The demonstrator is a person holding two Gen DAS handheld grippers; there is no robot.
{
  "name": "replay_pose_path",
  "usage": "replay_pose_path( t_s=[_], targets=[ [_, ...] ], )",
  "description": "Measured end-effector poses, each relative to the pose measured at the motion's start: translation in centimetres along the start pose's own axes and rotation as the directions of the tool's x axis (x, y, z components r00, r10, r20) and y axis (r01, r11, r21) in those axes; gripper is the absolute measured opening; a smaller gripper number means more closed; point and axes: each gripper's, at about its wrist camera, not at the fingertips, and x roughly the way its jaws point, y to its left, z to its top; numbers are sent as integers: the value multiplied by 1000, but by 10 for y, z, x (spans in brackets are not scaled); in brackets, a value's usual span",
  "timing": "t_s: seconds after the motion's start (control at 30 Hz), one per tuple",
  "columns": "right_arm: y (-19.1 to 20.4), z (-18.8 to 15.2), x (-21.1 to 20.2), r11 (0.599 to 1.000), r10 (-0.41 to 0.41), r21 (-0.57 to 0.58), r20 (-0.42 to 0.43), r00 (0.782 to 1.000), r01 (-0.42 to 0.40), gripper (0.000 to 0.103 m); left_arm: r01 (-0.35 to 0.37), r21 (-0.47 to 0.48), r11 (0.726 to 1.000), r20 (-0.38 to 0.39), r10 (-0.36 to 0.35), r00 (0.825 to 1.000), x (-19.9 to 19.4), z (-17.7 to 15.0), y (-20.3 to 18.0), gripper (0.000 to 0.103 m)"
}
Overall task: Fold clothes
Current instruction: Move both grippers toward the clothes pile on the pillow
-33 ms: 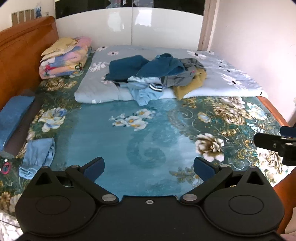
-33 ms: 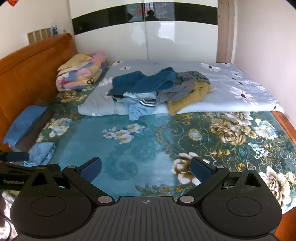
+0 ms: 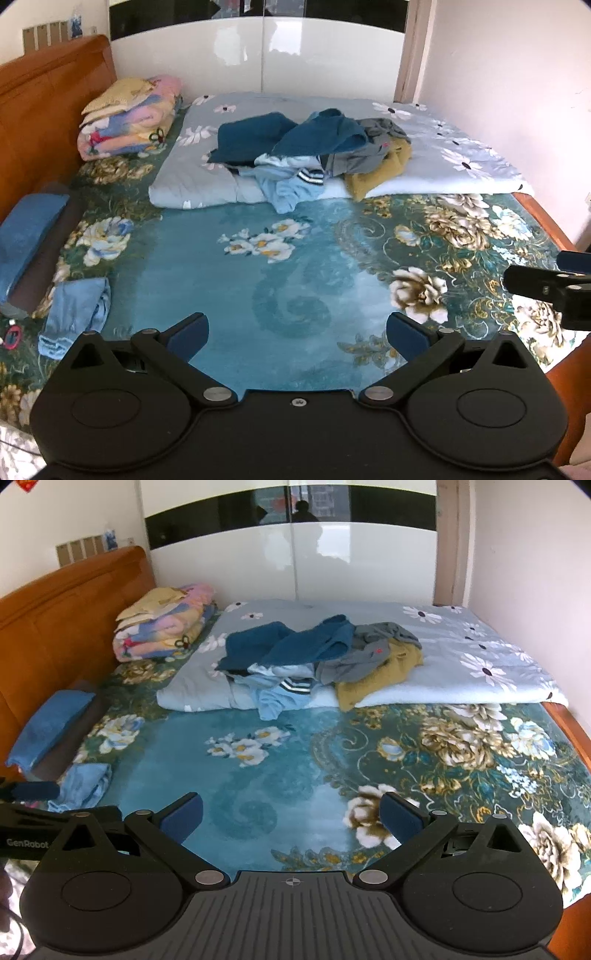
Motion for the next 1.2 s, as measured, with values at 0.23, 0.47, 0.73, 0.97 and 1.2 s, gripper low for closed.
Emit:
replay_pose_path(
  t_s=[0.23, 0.47, 0.73, 0.97, 1.2],
  targets=[
    [12, 6, 5, 999, -23, -44, -15, 1000, 22, 103, -18, 10, 1000, 32, 17, 999, -3, 4, 6, 102],
    [11, 14, 5, 998, 9, -63, 48, 999, -6, 103, -14, -43, 999, 96, 18, 995, -8, 8, 21, 102],
    [-16, 33, 7, 997, 74, -31, 205, 976, -69, 103, 11, -152, 988, 192, 19, 981, -3, 29, 28, 102],
    [-48, 81, 52, 987, 156, -72, 222, 962, -144, 103, -106, -247, 963, 207, 159, 965, 23, 66, 20, 102],
    [-104, 127, 110, 958, 278, 4, 225, 934, -286, 103, -167, -339, 926, 189, 241, 952, 66, 109, 9, 101]
  ],
)
